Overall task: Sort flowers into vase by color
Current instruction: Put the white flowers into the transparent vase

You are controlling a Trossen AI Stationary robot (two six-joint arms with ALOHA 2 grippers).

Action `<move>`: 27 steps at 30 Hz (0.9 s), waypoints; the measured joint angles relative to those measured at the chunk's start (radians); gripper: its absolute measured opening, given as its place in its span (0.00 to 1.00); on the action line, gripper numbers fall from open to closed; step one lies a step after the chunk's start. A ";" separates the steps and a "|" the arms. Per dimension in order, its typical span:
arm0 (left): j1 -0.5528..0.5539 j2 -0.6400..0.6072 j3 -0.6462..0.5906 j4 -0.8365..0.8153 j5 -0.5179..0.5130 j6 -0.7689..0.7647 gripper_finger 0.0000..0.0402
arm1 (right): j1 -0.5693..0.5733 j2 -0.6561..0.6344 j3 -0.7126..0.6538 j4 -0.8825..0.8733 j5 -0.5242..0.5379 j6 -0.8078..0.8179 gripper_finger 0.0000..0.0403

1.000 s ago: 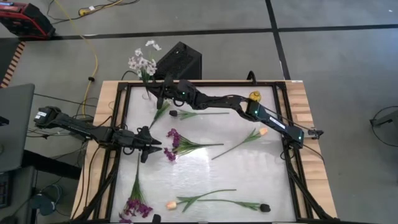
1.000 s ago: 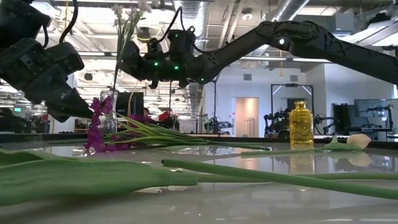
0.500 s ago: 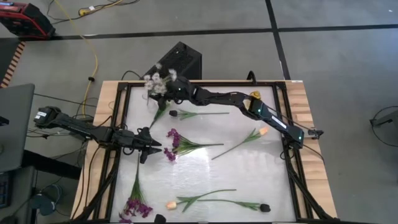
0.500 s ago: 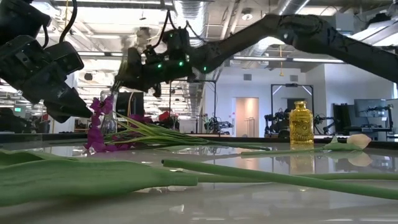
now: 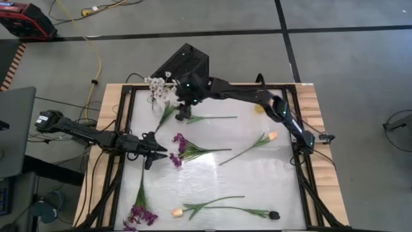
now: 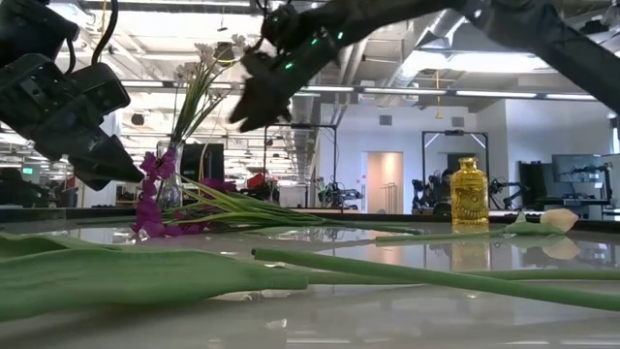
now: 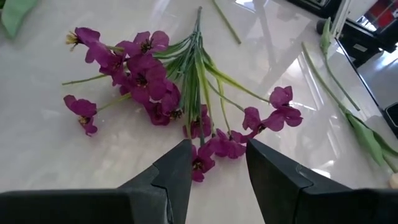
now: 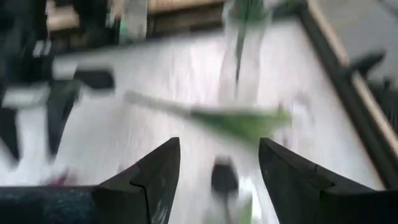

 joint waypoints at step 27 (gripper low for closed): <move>0.271 0.009 0.273 -0.700 -0.337 -0.085 0.35 | 0.362 -0.490 -0.396 -0.437 0.394 0.128 0.61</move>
